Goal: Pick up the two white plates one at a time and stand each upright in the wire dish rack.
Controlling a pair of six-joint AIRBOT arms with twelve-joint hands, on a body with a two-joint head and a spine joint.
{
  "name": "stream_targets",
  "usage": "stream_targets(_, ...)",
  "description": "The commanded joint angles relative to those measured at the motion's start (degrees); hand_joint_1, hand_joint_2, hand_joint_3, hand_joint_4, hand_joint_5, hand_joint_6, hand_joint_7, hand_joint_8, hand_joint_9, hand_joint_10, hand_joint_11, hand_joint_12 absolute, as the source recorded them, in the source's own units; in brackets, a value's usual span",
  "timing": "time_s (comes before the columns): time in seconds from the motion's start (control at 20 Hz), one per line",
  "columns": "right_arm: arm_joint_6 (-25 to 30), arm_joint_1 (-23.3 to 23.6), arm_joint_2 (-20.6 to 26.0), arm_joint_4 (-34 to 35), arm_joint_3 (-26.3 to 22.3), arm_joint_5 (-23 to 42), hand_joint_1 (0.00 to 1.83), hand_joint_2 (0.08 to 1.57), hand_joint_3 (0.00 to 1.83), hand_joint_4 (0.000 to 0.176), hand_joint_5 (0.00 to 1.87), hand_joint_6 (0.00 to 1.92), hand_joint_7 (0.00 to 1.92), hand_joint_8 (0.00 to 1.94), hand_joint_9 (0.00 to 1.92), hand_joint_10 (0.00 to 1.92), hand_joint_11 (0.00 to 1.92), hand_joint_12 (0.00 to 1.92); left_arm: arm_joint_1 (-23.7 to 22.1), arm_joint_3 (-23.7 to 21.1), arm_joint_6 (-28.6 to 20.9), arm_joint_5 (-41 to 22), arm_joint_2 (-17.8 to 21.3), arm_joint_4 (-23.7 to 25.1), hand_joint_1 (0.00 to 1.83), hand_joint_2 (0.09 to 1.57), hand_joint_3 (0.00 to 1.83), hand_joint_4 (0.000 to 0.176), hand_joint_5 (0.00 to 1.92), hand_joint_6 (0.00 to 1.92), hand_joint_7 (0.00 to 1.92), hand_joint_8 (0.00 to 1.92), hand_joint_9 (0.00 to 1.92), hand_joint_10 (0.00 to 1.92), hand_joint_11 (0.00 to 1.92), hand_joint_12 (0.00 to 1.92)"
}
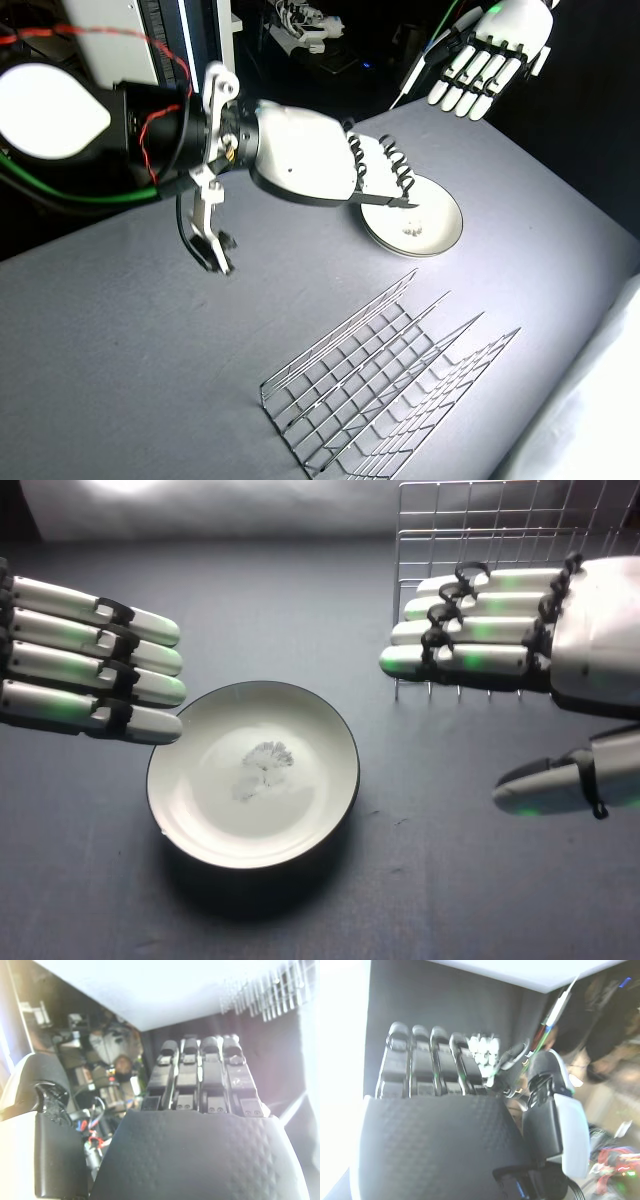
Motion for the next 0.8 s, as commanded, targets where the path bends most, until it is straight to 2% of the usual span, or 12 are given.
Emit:
stream_targets(0.0, -1.7, -0.4, -0.5, 3.6, 0.8, 11.9, 0.01, 1.23, 0.00, 0.000, 0.00, 0.00, 0.00, 0.00, 0.00, 0.00, 0.00, 0.00, 0.1, 0.2, -0.4, -1.3, 0.2, -5.1, 0.00, 1.07, 0.01, 0.000, 0.00, 0.00, 0.00, 0.00, 0.00, 0.00, 0.00, 0.00)
stream_targets(0.05, -1.9, -0.7, -0.8, 3.6, 1.2, 12.5, 0.00, 1.23, 0.00, 0.000, 0.00, 0.00, 0.00, 0.00, 0.00, 0.00, 0.00, 0.00, 0.6, 0.3, -0.4, -1.3, -0.2, -5.1, 0.00, 1.07, 0.00, 0.000, 0.00, 0.00, 0.00, 0.00, 0.00, 0.00, 0.00, 0.00)
stream_targets(0.1, -2.1, -0.9, -1.0, 3.7, 1.5, 13.0, 0.13, 1.20, 0.00, 0.000, 0.00, 0.00, 0.00, 0.00, 0.00, 0.00, 0.00, 0.00, 1.4, 0.5, -0.4, -1.3, -0.7, -4.8, 0.00, 1.07, 0.00, 0.000, 0.00, 0.00, 0.00, 0.00, 0.00, 0.00, 0.00, 0.00)
stream_targets(0.15, -2.1, -1.5, -1.1, 3.7, 1.7, 14.1, 0.16, 1.19, 0.00, 0.000, 0.00, 0.00, 0.00, 0.00, 0.00, 0.00, 0.00, 0.00, 2.6, 0.8, -0.4, -1.3, -1.3, -4.7, 0.00, 1.08, 0.01, 0.000, 0.00, 0.00, 0.00, 0.00, 0.00, 0.00, 0.00, 0.00)
stream_targets(0.2, -2.1, -1.8, -1.1, 3.7, 1.8, 14.4, 0.32, 1.18, 0.00, 0.000, 0.00, 0.00, 0.00, 0.00, 0.00, 0.00, 0.00, 0.00, 4.7, 1.4, 0.2, -1.2, -2.2, -5.1, 0.00, 1.07, 0.00, 0.000, 0.00, 0.00, 0.00, 0.00, 0.00, 0.00, 0.00, 0.00)
stream_targets(0.3, -2.0, -1.8, -1.1, 3.7, 2.1, 14.0, 1.03, 1.01, 0.00, 0.000, 0.00, 0.00, 0.00, 0.00, 0.00, 0.00, 0.00, 0.00, 7.9, 2.5, 1.1, -1.0, -3.7, -5.2, 0.00, 1.08, 0.01, 0.000, 0.00, 0.00, 0.00, 0.00, 0.00, 0.00, 0.00, 0.00)
stream_targets(0.4, -2.0, -1.8, -1.1, 3.7, 2.4, 14.0, 1.29, 0.93, 0.00, 0.000, 0.00, 0.00, 0.00, 0.00, 0.00, 0.00, 0.00, 0.00, 11.9, 3.3, 5.0, -1.0, -5.1, -5.8, 0.00, 1.07, 0.00, 0.000, 0.00, 0.00, 0.00, 0.00, 0.00, 0.00, 0.00, 0.00)
stream_targets(0.55, -2.0, -1.5, -1.0, 3.5, 2.6, 13.9, 1.40, 0.91, 0.00, 0.000, 0.00, 0.00, 0.00, 0.00, 0.00, 0.00, 0.00, 0.00, 16.2, 4.3, 7.5, 0.3, -7.6, -6.4, 0.00, 1.09, 0.01, 0.000, 0.00, 0.00, 0.00, 0.00, 0.00, 0.00, 0.00, 0.00)
stream_targets(0.75, -2.0, -1.3, -1.1, 3.5, 2.6, 13.8, 1.42, 0.91, 0.00, 0.000, 0.00, 0.00, 0.00, 0.00, 0.00, 0.00, 0.00, 0.00, 18.2, 6.6, 10.7, 1.1, -11.5, -7.8, 0.00, 1.08, 0.01, 0.000, 0.00, 0.00, 0.00, 0.00, 0.00, 0.00, 0.00, 0.00)
